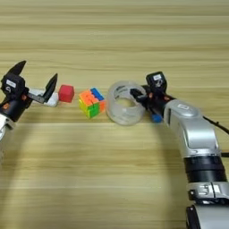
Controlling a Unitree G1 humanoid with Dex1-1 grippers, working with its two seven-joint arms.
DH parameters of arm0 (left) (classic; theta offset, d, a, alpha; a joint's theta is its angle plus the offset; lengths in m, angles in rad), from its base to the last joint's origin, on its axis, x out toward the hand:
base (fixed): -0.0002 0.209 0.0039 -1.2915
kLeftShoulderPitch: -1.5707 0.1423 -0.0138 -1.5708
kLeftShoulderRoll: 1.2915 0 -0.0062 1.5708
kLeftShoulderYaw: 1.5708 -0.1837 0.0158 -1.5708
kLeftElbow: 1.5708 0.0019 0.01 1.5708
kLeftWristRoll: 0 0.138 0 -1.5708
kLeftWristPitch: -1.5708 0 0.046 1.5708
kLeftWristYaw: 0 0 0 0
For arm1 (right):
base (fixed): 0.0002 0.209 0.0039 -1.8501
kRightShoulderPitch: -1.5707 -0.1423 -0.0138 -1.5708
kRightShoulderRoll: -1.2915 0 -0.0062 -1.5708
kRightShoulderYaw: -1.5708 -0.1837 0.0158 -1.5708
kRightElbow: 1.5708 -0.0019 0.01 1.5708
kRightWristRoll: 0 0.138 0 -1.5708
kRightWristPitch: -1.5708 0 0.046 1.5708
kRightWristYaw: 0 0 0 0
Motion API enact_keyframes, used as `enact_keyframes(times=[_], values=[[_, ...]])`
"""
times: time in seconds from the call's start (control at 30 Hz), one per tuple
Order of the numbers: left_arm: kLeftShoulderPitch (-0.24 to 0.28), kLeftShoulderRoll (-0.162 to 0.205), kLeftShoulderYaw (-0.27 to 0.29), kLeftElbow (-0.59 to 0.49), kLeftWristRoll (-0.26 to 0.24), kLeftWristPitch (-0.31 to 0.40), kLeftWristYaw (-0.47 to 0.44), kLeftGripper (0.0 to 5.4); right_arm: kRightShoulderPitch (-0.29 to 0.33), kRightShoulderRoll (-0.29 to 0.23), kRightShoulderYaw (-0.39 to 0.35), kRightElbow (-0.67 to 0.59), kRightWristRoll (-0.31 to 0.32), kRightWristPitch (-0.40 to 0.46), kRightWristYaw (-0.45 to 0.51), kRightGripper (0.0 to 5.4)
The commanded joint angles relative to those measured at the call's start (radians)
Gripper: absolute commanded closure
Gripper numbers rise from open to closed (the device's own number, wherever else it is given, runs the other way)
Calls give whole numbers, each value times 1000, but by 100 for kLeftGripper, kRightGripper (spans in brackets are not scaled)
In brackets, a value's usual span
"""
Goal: Move the objects on the table
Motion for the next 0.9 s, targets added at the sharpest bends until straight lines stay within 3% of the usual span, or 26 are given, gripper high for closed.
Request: enact_keyframes(times=[0.03, 0.57, 0.9], values=[[1, 4, 2, 2, -5, 0, -3, 0, -20, -29, -56, -52, 24, 14, -17, 387], [1, 5, 4, 2, -6, 1, -4, 0, -34, -98, -215, -55, 69, 9, -45, 387], [1, 6, 5, 3, -6, 1, -5, 0, -57, -164, -319, 46, 82, -32, -62, 387]])
